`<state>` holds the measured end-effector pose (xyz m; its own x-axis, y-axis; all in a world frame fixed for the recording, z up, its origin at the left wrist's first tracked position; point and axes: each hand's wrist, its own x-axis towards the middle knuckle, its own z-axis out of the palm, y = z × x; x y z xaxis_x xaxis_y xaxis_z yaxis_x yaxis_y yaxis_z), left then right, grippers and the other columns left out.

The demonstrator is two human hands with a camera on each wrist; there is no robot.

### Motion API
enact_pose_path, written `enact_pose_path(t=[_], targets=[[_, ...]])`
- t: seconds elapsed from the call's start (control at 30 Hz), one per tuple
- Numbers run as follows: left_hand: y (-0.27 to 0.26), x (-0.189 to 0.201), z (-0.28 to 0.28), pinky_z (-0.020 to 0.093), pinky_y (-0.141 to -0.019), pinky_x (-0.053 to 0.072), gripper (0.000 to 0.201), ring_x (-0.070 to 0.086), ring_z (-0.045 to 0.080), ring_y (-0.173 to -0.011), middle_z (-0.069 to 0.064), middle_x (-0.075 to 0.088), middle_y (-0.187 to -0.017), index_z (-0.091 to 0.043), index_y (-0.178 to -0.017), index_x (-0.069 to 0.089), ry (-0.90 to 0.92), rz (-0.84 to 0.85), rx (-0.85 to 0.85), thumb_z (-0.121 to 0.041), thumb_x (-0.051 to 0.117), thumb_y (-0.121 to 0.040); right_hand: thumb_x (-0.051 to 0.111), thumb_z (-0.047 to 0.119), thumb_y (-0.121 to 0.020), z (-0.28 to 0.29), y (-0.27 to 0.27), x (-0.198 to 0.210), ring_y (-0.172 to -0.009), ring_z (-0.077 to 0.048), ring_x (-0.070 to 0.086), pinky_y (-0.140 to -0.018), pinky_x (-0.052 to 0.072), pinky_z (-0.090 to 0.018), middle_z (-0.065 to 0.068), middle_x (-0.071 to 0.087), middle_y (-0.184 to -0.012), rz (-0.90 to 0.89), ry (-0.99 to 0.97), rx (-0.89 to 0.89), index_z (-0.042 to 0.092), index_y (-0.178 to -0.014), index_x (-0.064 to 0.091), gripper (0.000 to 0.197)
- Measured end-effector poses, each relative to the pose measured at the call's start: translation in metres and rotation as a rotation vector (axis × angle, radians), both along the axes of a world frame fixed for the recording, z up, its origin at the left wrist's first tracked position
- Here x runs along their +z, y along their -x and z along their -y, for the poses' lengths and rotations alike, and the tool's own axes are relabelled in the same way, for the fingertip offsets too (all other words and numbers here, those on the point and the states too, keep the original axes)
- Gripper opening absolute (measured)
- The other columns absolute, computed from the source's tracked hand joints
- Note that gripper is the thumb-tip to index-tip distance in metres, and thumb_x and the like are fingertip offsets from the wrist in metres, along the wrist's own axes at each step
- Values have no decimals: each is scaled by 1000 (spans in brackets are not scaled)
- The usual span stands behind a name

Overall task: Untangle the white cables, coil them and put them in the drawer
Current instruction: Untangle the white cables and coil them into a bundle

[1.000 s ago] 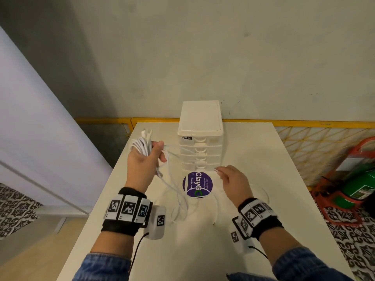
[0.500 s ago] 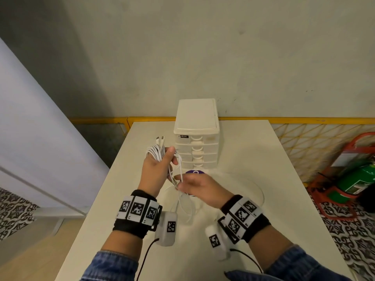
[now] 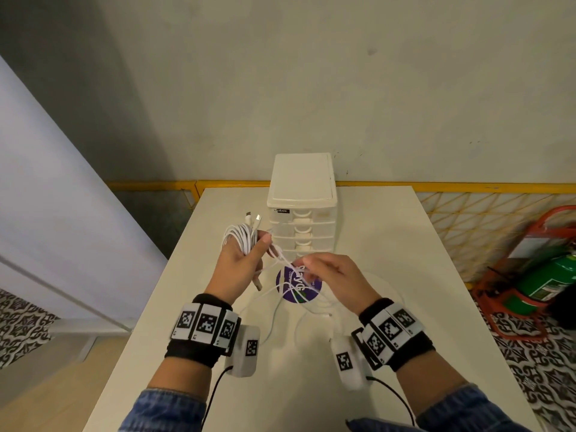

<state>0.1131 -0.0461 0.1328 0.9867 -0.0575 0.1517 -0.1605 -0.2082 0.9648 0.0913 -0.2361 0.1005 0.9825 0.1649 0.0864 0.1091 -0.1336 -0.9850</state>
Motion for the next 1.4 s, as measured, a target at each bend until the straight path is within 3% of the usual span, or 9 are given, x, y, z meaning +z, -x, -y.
enact_pose_path(t=[0.17,0.27,0.37,0.57,0.67,0.97,1.17,1.3,1.4], targets=[[6,-7,13,26,-39,38,16,43,16,-44,-2,55,-50,-1,-103,62,96,-80,-75,-13,53,-96,69,37,-81,-19,0,-1,-73,-28,65,-76,55,-38,-15,69,-80,26,147,114,5,-92,66,34],[7,-7,11,23,-42,39,15,48,16,-52,7,56,-67,-12,-100,61,167,-103,-65,-9,54,-87,62,13,-88,-19,0,1,-52,-9,53,-58,47,-23,6,60,-58,-8,74,28,15,-80,67,9],[5,-6,7,25,-46,41,21,44,20,-61,9,52,-71,-15,-99,59,154,-81,-57,1,52,-88,59,17,-90,-10,-5,1,-58,2,54,-63,42,-13,17,62,-61,70,103,-132,23,-84,67,12],[-5,-9,-1,35,-53,53,24,55,5,-58,4,56,-81,-9,-113,53,29,12,-7,2,54,-91,60,20,-89,-6,0,6,-76,-8,62,-74,49,-17,5,69,-83,126,91,-108,21,-93,69,9],[-4,-11,0,35,-53,51,16,54,4,-59,4,56,-82,-13,-104,54,22,18,-5,-2,56,-92,63,18,-88,-11,0,6,-74,-18,64,-74,51,-27,-2,70,-80,126,80,-109,17,-94,67,7],[-2,-9,12,35,-51,45,21,51,11,-60,2,56,-68,-4,-95,61,-18,87,-168,-20,54,-84,51,16,-94,-27,-5,5,-52,1,50,-65,39,-17,7,54,-52,62,124,-169,16,-126,45,32],[2,-11,20,28,-50,38,25,42,9,-50,-11,47,-52,-31,-68,57,-74,85,-273,-10,52,-81,34,13,-98,-33,-8,7,-52,-4,42,-59,36,-22,3,47,-62,-76,-8,-162,22,-141,29,44],[0,-11,19,18,-52,40,22,48,0,-50,-13,55,-54,-23,-75,58,-91,123,-232,-3,55,-85,38,15,-99,-32,-6,6,-48,1,45,-57,35,-18,4,51,-61,-133,57,-62,15,-144,23,47],[-7,-17,14,12,-58,43,17,54,-4,-61,-13,58,-67,-6,-108,63,-97,131,-133,-4,53,-94,42,13,-98,-28,-6,8,-50,2,48,-59,39,-15,3,54,-61,-92,31,-73,14,-143,25,48]])
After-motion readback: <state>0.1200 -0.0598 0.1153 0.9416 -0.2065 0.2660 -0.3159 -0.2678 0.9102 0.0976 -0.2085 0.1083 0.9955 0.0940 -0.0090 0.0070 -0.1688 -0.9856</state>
